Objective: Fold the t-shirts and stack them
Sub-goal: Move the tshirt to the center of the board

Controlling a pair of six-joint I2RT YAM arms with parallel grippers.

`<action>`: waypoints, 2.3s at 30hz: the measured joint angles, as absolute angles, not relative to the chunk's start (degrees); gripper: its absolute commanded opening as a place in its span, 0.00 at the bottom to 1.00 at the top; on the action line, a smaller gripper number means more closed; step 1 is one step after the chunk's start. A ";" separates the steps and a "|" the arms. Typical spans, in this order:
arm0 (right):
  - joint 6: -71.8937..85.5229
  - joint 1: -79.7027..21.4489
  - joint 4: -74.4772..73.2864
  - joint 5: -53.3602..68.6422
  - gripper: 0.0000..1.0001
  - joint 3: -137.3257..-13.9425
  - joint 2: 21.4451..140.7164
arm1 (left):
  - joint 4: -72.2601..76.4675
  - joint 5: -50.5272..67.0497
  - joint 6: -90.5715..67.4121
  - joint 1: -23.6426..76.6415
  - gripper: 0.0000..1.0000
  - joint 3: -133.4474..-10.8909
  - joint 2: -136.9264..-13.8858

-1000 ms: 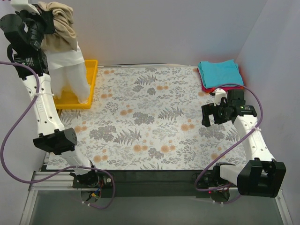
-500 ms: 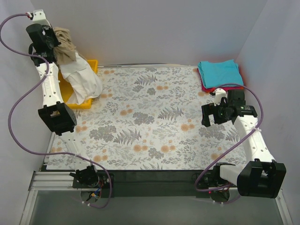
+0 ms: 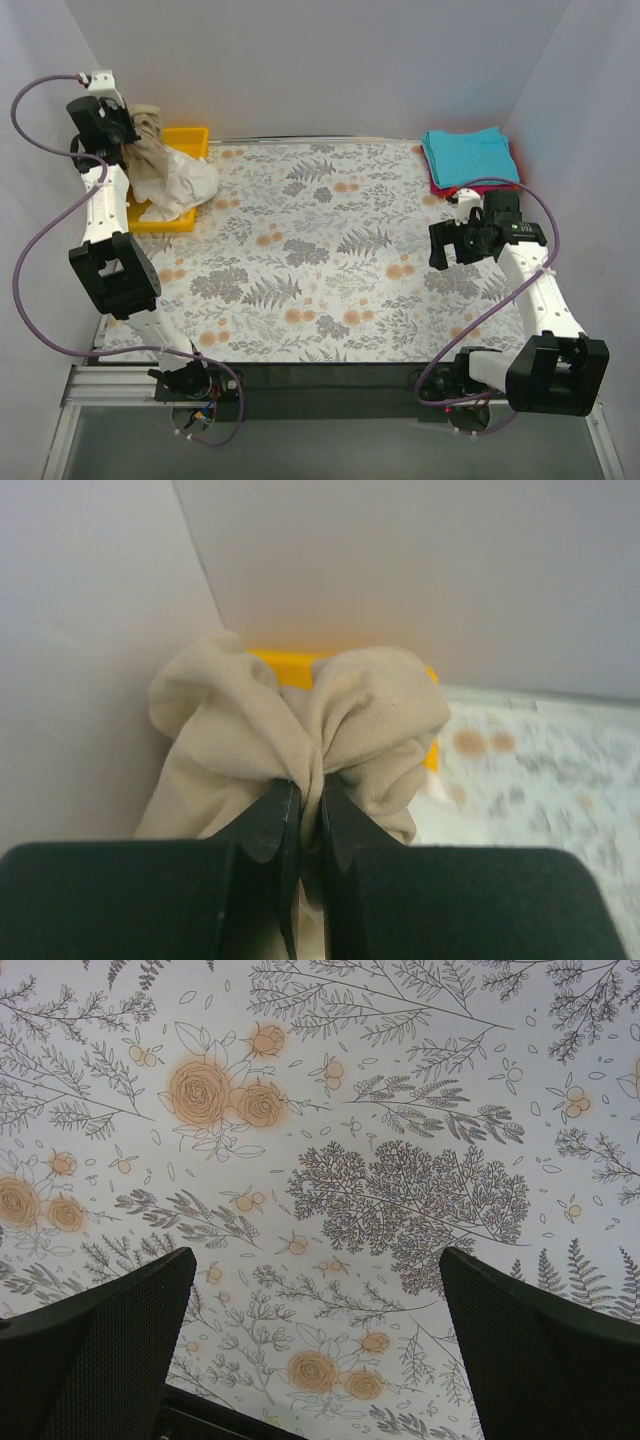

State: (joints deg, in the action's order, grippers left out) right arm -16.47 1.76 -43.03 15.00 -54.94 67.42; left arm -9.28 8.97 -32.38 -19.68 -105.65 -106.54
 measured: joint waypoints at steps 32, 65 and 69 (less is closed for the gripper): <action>-16.64 1.76 -42.11 15.05 0.98 -52.29 68.36 | -25.61 21.04 -30.20 -19.64 0.00 -93.73 -104.97; -16.47 1.76 -41.78 15.20 0.98 -51.75 68.18 | 16.51 34.30 -68.23 2.00 0.00 -116.16 -93.45; -16.47 1.76 -41.78 15.20 0.98 -51.75 68.18 | 16.78 35.79 -66.24 8.47 0.00 -103.00 -88.42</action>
State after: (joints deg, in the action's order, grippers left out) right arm -16.47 1.76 -41.78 15.20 -51.75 68.18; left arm 16.78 35.79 -66.24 8.47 -103.00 -88.42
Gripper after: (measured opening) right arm 0.985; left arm 0.035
